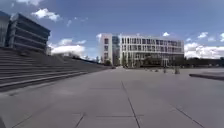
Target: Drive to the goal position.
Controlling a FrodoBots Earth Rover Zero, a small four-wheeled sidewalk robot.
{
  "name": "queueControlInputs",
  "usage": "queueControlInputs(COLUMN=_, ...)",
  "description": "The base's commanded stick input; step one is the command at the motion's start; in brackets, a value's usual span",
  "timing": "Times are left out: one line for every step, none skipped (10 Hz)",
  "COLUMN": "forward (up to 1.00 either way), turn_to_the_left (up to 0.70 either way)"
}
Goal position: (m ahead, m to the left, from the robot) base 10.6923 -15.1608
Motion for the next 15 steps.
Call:
queueControlInputs(forward=0.7, turn_to_the_left=0.0)
queueControlInputs(forward=0.7, turn_to_the_left=0.0)
queueControlInputs(forward=0.7, turn_to_the_left=0.0)
queueControlInputs(forward=0.7, turn_to_the_left=0.0)
queueControlInputs(forward=0.7, turn_to_the_left=0.0)
queueControlInputs(forward=0.7, turn_to_the_left=0.0)
queueControlInputs(forward=0.7, turn_to_the_left=0.0)
queueControlInputs(forward=0.7, turn_to_the_left=0.0)
queueControlInputs(forward=0.7, turn_to_the_left=0.0)
queueControlInputs(forward=0.7, turn_to_the_left=0.0)
queueControlInputs(forward=0.7, turn_to_the_left=0.0)
queueControlInputs(forward=0.7, turn_to_the_left=0.0)
queueControlInputs(forward=0.7, turn_to_the_left=0.0)
queueControlInputs(forward=0.7, turn_to_the_left=0.0)
queueControlInputs(forward=0.7, turn_to_the_left=0.0)
